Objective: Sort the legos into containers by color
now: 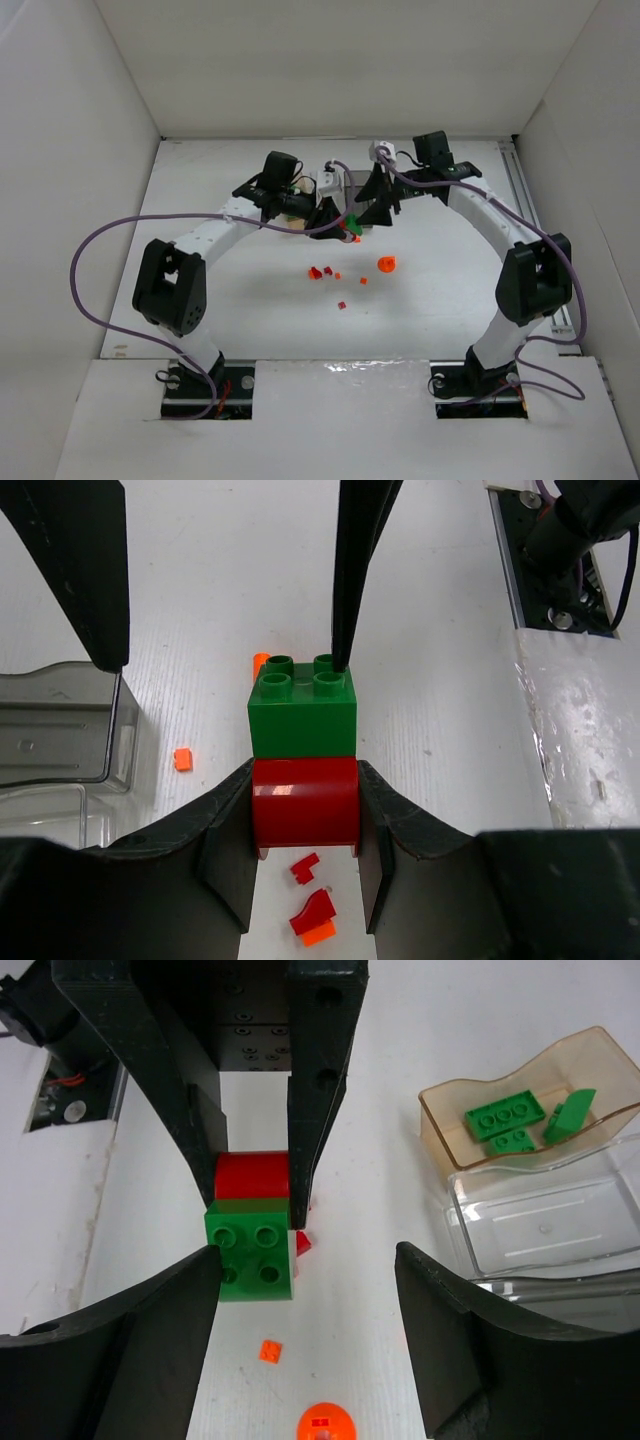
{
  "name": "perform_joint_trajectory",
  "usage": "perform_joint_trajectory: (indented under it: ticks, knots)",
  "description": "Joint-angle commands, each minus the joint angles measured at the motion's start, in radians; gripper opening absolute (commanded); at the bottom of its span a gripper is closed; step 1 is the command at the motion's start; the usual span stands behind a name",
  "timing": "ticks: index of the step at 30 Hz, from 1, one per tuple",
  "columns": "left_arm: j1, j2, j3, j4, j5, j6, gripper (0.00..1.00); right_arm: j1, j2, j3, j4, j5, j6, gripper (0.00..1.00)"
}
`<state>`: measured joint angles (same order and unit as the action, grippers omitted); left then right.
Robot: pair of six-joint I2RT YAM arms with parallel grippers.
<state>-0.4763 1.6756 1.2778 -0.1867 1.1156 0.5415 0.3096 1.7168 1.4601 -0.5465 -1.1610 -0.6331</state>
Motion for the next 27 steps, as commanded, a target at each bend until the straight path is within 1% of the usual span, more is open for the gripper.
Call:
perform_joint_trajectory:
  ticks: [1,5,13,16,17,18,20,21,23,25,27]
  knots:
    - [-0.005,-0.022,0.045,0.009,0.039,0.003,0.00,0.008,-0.028,0.034,-0.076,0.023,-0.097,0.75]
    - [-0.005,-0.013,0.045,0.018,0.039,-0.008,0.00,0.037,-0.046,0.025,-0.118,0.023,-0.160,0.72]
    - [-0.005,-0.013,0.045,0.039,0.039,-0.028,0.00,0.075,-0.066,-0.004,-0.138,0.032,-0.194,0.72]
    - [-0.005,-0.013,0.045,0.039,0.039,-0.028,0.00,0.075,-0.066,0.005,-0.138,0.032,-0.194,0.66]
    - [-0.005,-0.013,0.045,0.039,0.039,-0.028,0.00,0.075,-0.066,0.005,-0.138,0.032,-0.194,0.63]
    - [-0.005,-0.013,0.045,0.039,0.039,-0.028,0.00,0.075,-0.066,0.005,-0.138,0.032,-0.194,0.55]
    - [-0.005,-0.013,0.035,0.039,0.039,-0.028,0.00,0.075,-0.057,0.014,-0.138,0.032,-0.194,0.43]
    - [-0.005,-0.013,0.035,0.039,0.030,-0.028,0.00,0.075,-0.057,0.014,-0.138,0.032,-0.194,0.23]
    - [-0.005,-0.013,0.035,0.039,0.030,-0.028,0.00,0.075,-0.057,0.014,-0.128,0.055,-0.194,0.08]
    - [-0.005,-0.013,0.035,0.039,0.030,-0.037,0.00,0.075,-0.057,0.014,-0.128,0.067,-0.194,0.00]
    - [-0.005,-0.013,0.026,0.049,0.021,-0.037,0.00,0.075,-0.057,0.014,-0.128,0.067,-0.194,0.00]
